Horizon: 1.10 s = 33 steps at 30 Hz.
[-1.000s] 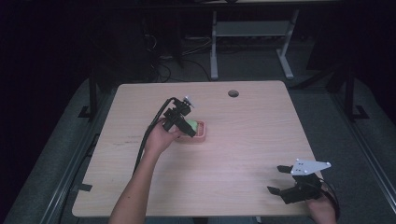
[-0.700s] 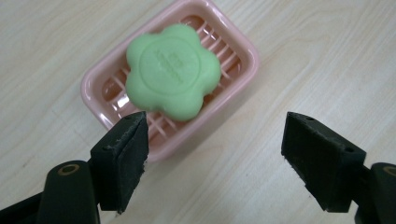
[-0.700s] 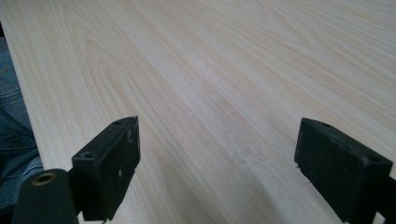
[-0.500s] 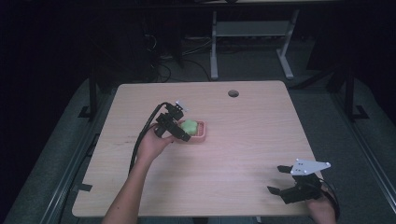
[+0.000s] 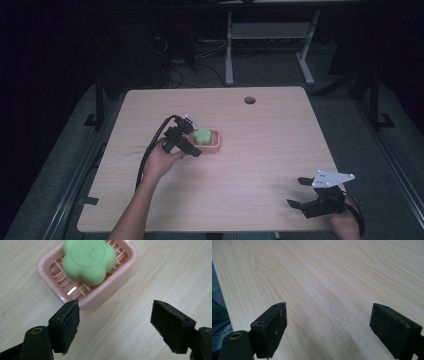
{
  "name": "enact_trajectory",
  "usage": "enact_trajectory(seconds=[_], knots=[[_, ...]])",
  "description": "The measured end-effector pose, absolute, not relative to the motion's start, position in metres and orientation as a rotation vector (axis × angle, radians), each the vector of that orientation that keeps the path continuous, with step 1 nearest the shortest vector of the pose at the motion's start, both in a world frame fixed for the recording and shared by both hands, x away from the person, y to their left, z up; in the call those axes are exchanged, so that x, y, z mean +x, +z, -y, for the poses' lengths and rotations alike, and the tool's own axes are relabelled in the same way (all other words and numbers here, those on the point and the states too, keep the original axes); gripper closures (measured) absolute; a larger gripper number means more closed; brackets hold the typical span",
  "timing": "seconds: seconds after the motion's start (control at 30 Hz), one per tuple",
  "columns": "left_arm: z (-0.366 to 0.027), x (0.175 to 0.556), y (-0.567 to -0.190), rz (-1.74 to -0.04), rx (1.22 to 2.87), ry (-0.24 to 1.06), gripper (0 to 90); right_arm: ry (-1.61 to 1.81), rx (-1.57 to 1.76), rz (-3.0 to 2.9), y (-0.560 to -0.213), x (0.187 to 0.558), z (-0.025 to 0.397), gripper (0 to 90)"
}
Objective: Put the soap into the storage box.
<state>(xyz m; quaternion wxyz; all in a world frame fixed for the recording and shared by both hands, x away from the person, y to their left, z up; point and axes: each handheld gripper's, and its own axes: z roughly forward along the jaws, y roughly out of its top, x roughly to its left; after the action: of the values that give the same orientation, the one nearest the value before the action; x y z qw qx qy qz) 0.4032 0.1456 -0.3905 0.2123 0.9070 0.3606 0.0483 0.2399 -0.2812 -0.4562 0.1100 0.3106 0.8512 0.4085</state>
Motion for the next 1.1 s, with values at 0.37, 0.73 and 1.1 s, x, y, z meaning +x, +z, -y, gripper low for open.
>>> enact_trajectory(seconds=[0.37,0.73,1.1], knots=[[-0.155,0.391,-0.393,-0.979,2.509,0.131,23.3,1.195,0.931,-2.497,-0.457,0.240,0.282,13.8],[-0.162,0.375,-0.399,-0.973,2.502,0.124,23.2,1.188,0.932,-2.495,-0.458,0.241,0.284,13.8],[-0.172,0.363,-0.405,-0.977,2.487,0.117,23.2,1.185,0.936,-2.486,-0.458,0.241,0.285,13.8]])
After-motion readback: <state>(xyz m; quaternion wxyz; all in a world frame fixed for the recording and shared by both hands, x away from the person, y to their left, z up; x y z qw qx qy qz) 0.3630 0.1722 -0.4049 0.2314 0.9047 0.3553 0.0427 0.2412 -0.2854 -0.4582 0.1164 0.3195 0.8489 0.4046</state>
